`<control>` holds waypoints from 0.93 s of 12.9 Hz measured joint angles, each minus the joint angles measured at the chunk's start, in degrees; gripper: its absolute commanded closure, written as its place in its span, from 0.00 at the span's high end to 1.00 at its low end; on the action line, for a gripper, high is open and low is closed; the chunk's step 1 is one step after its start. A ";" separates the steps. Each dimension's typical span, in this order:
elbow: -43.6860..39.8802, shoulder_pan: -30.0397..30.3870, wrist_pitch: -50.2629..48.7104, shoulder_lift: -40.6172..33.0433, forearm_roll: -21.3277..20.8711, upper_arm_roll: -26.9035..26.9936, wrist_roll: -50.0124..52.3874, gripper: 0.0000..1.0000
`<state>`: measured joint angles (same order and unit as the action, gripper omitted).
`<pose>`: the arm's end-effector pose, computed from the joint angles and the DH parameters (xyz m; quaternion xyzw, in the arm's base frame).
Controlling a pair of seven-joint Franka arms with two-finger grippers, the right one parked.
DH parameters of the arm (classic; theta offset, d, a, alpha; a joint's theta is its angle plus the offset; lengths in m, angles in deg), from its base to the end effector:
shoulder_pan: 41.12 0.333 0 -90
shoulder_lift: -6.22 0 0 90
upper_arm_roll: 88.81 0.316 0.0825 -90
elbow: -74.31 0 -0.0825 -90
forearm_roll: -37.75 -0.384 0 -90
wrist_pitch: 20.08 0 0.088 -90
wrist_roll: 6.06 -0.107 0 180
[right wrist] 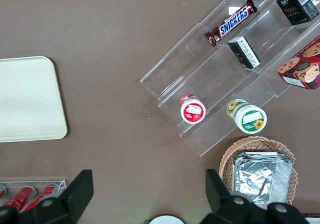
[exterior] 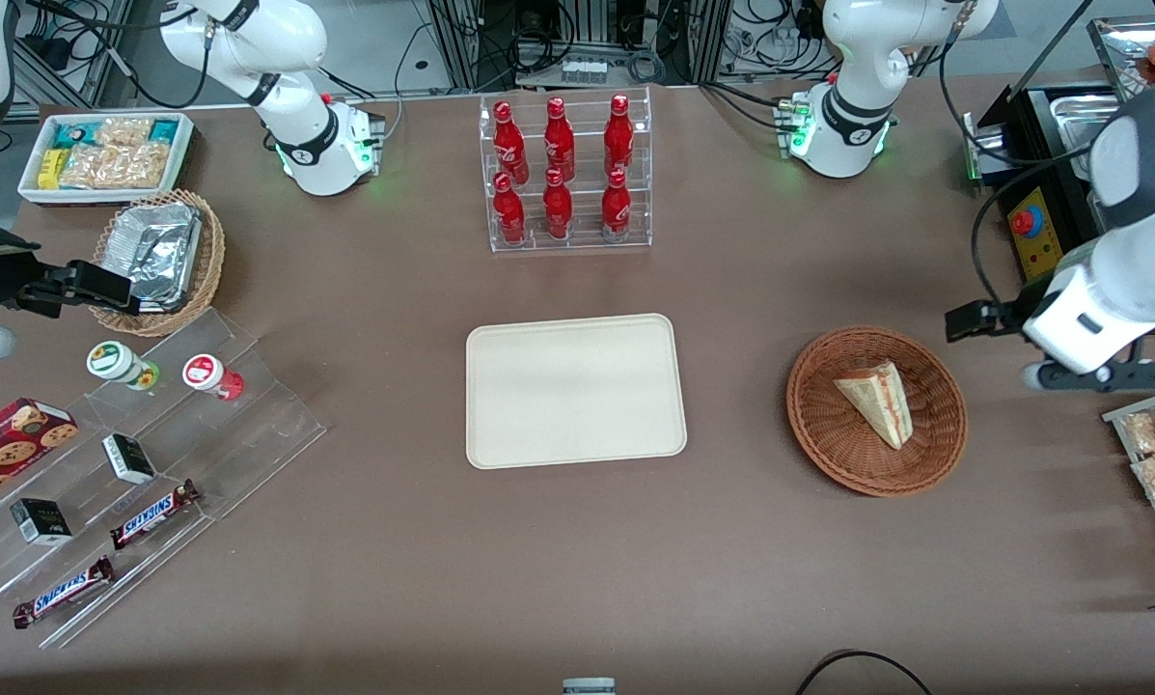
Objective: Place sandwich from basket to tray
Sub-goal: 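Move the left gripper over the wicker basket above the sandwich, then lower the open left gripper and close it on the wrapped sandwich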
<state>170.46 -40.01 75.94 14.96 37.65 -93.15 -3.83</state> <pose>0.5914 -0.0308 0.4948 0.9970 -0.0089 -0.0773 0.0012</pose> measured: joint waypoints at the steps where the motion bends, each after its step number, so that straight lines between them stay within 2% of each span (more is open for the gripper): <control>1: 0.31 -0.34 1.07 0.90 0.00 -0.02 0.60 1.00; 7: 2.00 -1.29 7.04 7.39 -0.34 -0.02 6.10 1.00; 12: 10.94 -1.31 17.62 7.73 -0.42 0.19 11.84 1.00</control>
<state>181.40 -41.33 93.55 22.69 37.24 -92.96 8.01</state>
